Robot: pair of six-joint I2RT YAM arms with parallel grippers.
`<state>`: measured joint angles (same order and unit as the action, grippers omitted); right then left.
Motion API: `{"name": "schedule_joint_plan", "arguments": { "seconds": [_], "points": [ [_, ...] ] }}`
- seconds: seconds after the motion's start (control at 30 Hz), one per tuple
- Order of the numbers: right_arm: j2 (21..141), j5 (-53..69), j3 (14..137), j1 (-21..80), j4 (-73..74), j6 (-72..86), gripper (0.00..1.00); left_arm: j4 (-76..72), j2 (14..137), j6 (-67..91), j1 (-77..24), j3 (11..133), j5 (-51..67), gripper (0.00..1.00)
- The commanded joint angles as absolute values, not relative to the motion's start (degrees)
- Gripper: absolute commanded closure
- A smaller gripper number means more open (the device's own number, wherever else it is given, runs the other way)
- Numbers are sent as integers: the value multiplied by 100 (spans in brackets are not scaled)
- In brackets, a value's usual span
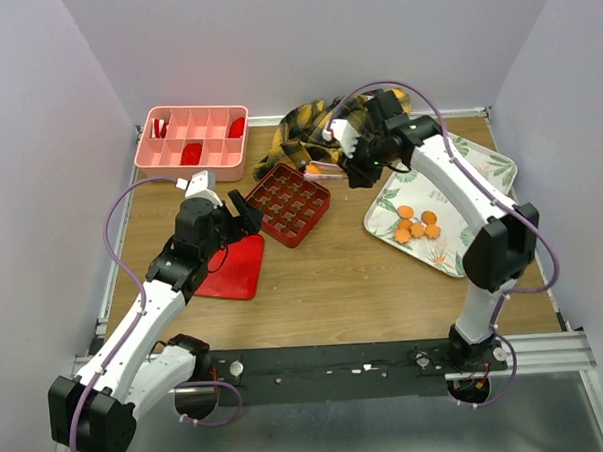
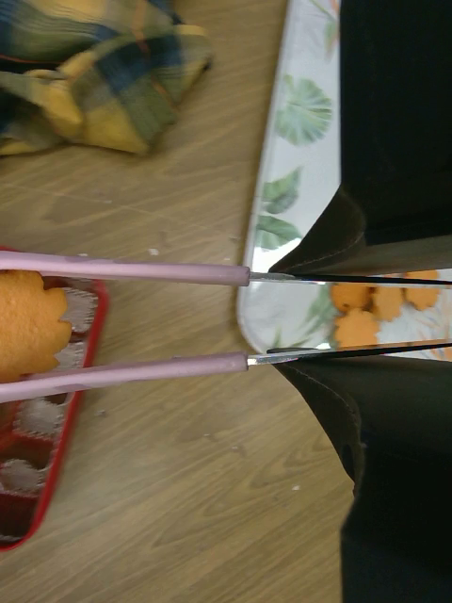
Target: Pack the cookies
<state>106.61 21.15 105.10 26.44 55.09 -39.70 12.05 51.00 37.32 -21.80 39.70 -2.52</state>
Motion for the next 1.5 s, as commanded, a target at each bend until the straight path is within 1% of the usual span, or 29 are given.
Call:
{"name": "schedule_joint_plan", "arguments": {
  "seconds": [0.0,0.27,0.53,0.93,1.13,1.17,1.47],
  "points": [
    [11319,2092,11109,3066,5573,-3779,70,1362,4896,3823,-2145,3850,-457,9],
    [12075,1873,11680,3234,5467,-3612,68,1441,4693,3929,-2145,3700,-519,9],
    [12392,1574,11690,3313,5361,-3630,65,1433,4702,3946,-2145,3683,-519,9],
    [12647,1424,11821,3340,5300,-3647,60,1450,4658,3964,-2136,3630,-527,10],
    [12700,1406,11865,3375,5273,-3656,57,1415,4667,3964,-2136,3630,-527,9],
    [12709,1406,11865,3384,5282,-3656,55,1415,4676,3973,-2136,3630,-527,9],
    [12727,1406,11918,3410,5274,-3639,53,1389,4728,3946,-2136,3656,-519,9]
  ]
}}
